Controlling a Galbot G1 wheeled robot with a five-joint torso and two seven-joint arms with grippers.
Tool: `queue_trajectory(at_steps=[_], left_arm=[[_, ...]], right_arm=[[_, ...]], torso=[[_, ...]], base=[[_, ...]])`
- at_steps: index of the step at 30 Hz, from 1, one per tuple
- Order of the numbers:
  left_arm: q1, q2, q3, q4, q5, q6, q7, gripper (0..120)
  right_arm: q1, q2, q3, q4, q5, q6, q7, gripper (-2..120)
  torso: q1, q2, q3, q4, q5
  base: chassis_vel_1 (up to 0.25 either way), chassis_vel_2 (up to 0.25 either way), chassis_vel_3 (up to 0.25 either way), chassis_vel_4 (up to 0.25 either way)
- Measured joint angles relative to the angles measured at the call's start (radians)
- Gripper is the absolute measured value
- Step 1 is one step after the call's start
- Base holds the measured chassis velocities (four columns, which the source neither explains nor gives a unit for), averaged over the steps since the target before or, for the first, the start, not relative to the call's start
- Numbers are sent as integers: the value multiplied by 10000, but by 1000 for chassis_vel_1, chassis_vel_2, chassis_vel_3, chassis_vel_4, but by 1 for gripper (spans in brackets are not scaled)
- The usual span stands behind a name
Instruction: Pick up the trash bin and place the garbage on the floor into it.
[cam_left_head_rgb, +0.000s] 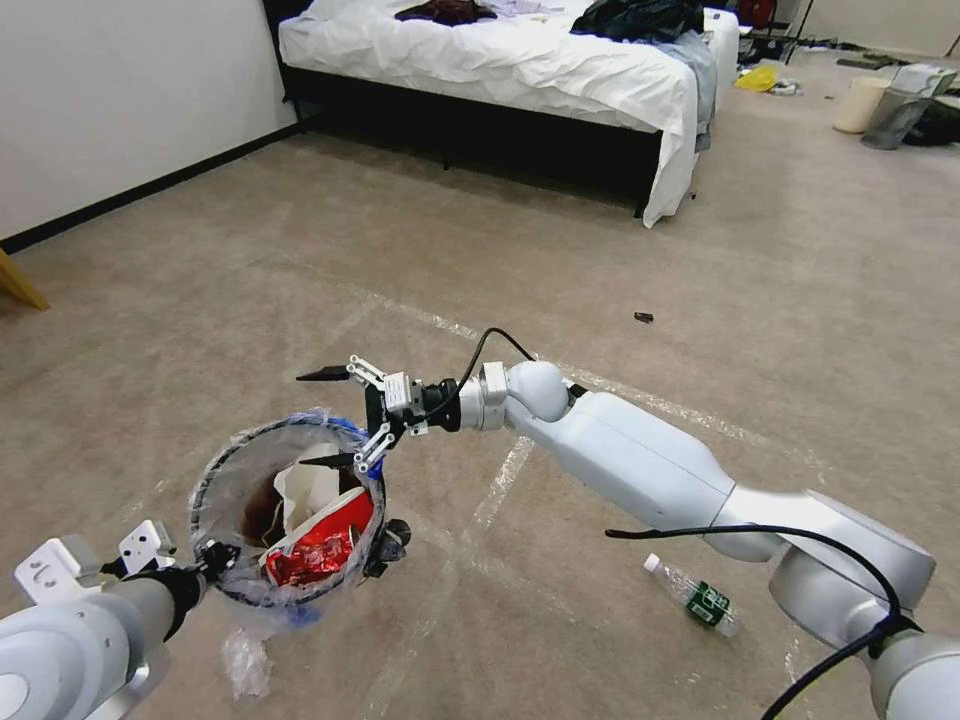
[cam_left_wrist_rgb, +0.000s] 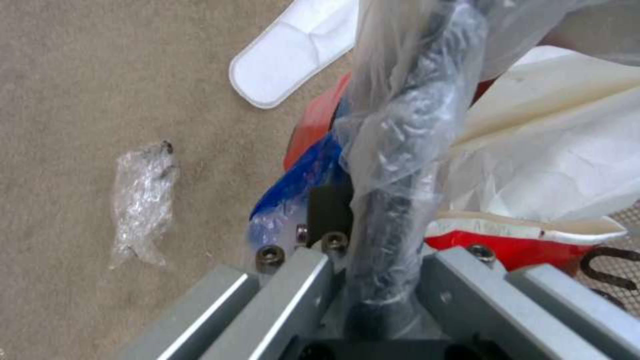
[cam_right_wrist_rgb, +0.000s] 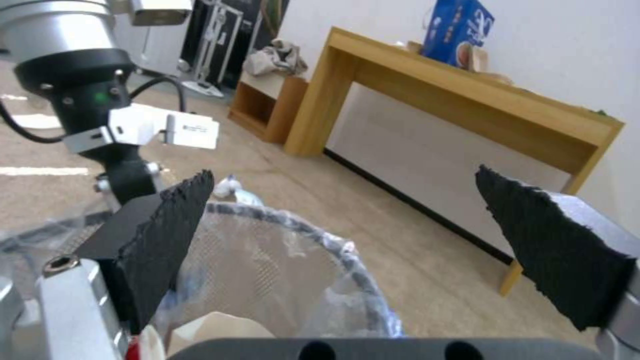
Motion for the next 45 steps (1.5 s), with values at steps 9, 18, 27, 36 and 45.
queue_trajectory(at_steps=[9,18,27,36,45], left_arm=[[-36,0,93,157,19,67,-59,0],[-114,183,5,244,-216,27,-182,0],[-115,215,-8,242,-226,27,-171,0],[561,-31,-548,-138,-31,7,-79,0],[745,-163,-535,-302,203,-36,11,0]], right_arm=[[12,-433,974,429,662,-2,1050,100],[-301,-1620,2785,935,1539,-21,2865,100],[-1840,-2799,4367,1760,712,-527,5526,100],[-3481,-2961,5740,2490,-1071,-1066,7774,100],[-5252,-3037,7152,3944,-1970,-1580,9006,100]], torso=[[0,0,0,0,1],[0,0,0,-1,3],[0,0,0,0,3],[0,0,0,7,1],[-1,0,-2,0,-3]], base=[[0,0,0,0],[0,0,0,0],[0,0,0,0],[0,0,0,0],[0,0,0,0]])
